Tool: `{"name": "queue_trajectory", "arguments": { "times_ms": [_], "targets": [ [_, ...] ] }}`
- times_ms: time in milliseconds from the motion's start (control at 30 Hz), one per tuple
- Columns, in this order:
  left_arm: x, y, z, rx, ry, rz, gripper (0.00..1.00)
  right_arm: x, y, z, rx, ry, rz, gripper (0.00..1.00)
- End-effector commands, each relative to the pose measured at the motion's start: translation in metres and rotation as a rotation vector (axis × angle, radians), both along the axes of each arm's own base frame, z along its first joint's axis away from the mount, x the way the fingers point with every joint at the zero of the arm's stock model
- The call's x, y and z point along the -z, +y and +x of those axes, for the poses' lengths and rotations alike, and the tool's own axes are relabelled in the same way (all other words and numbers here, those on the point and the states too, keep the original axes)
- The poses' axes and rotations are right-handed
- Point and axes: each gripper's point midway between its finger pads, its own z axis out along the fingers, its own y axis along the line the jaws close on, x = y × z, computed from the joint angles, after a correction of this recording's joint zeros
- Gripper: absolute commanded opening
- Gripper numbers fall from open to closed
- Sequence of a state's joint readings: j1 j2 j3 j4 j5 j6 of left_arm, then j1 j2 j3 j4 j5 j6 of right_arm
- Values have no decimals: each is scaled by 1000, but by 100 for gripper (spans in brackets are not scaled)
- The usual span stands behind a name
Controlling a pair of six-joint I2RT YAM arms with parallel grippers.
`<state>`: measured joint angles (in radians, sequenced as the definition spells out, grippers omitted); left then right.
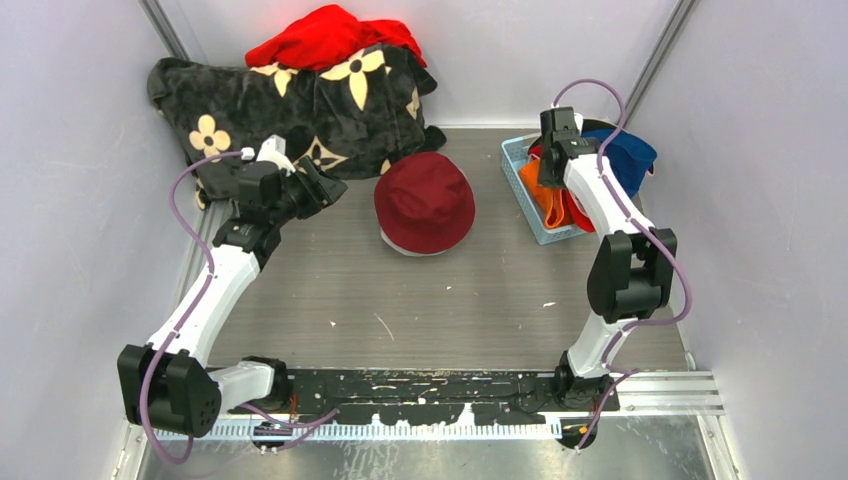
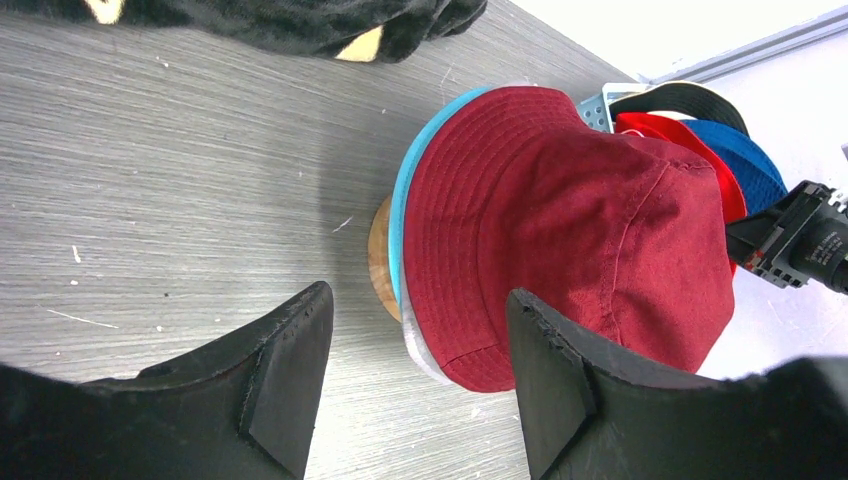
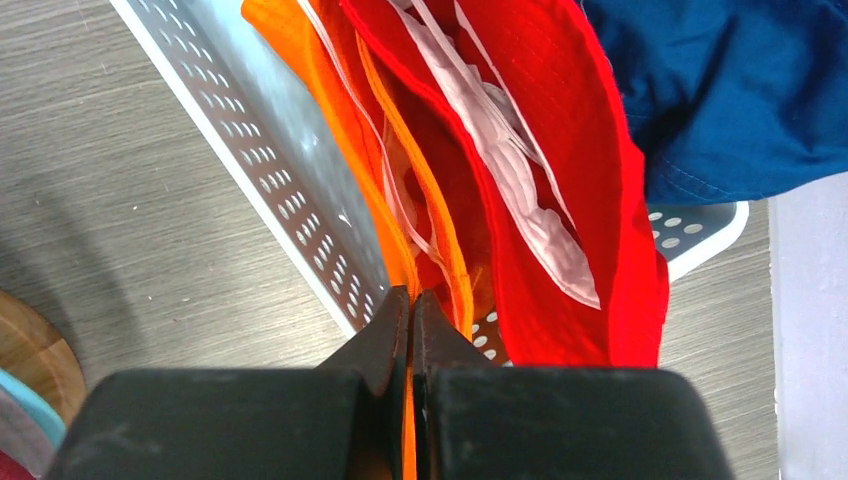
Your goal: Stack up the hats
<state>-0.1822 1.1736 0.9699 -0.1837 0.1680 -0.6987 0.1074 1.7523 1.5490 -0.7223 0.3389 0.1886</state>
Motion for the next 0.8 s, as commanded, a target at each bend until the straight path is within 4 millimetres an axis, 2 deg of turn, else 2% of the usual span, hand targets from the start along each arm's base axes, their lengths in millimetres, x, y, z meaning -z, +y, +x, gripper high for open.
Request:
{"name": "queue_trajectory", "arguments": {
  "times_ms": [0, 67, 200, 233, 300, 400, 767],
  "targets": [
    [-24, 0, 2, 2, -82, -6, 64, -34, 4, 20, -1, -87, 19, 1],
    [-30, 1, 2, -3, -93, -5, 64, -65, 10, 26, -20, -172, 52, 1],
    [-40, 2, 3, -12, -114, -6, 64, -145, 30, 36, -98, -362, 147, 1],
    [-41, 2, 3, -13, -116, -8, 64, -170, 36, 37, -127, -418, 174, 1],
    [-43, 2, 4, -15, -120, -12, 64, -199, 45, 36, -170, -480, 213, 1],
    [-43, 1, 4, -13, -121, -18, 64, -228, 63, 34, -246, -543, 288, 1],
    [-44, 3, 0, -15, -125, -14, 64, -325, 154, 16, -625, -812, 742, 1]
  ]
}}
